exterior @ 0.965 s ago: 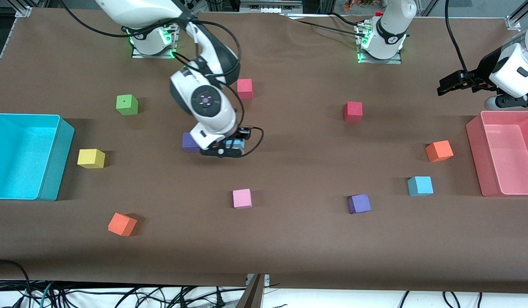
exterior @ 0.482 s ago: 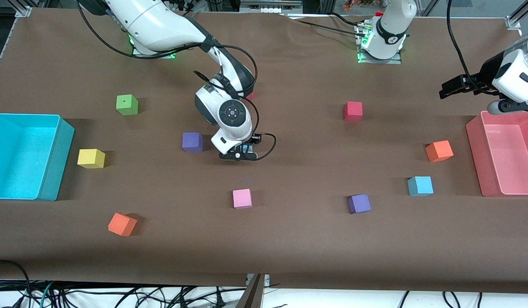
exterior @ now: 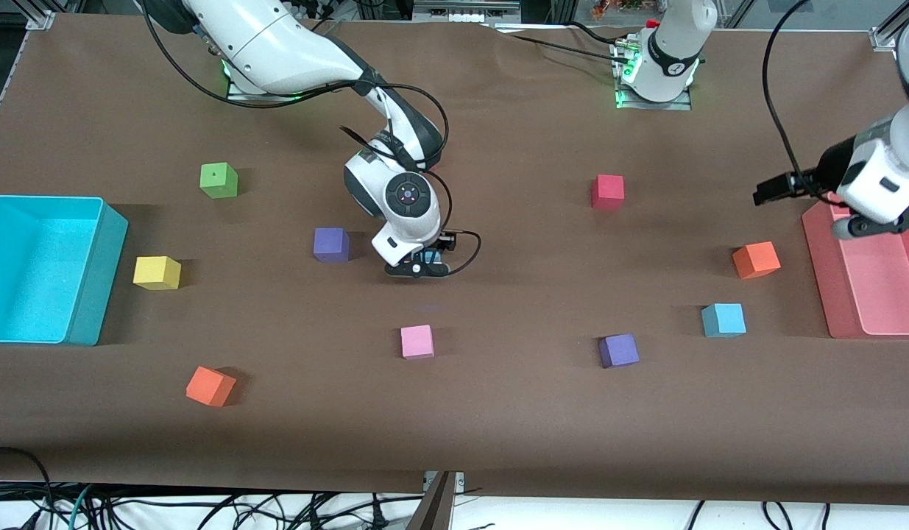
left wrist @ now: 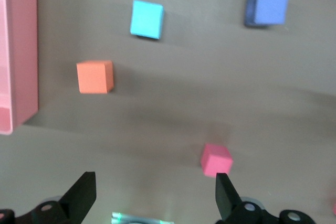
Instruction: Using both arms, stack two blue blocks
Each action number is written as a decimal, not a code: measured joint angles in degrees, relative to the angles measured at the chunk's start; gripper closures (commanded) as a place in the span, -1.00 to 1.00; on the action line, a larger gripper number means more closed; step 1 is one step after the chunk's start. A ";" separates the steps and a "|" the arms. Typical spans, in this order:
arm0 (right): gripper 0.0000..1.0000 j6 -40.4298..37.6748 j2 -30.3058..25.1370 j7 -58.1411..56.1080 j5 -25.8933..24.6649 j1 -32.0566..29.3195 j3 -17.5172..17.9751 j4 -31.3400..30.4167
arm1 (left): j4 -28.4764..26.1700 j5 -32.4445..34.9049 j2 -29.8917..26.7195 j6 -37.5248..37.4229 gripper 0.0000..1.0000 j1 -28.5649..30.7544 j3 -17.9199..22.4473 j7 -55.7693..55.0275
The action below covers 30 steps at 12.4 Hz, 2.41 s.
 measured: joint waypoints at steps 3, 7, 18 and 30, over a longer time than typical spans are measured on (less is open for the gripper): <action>-0.99 0.26 -0.93 -0.07 -0.03 0.00 -0.04 1.17 | -5.23 0.99 2.98 11.12 -1.00 0.06 -0.01 0.40; -0.99 -5.53 -8.67 -1.57 -0.02 -0.02 -0.04 1.87 | -8.99 1.03 10.13 27.89 -1.00 0.21 0.08 2.80; -0.99 5.71 -21.41 -50.59 27.27 -8.43 -1.03 -13.96 | -10.63 -1.04 28.62 52.16 -0.03 0.18 3.82 12.14; -0.99 30.13 -28.95 -121.30 79.75 -9.75 1.29 -45.37 | -6.73 -4.73 14.32 31.25 1.00 -2.84 0.78 7.88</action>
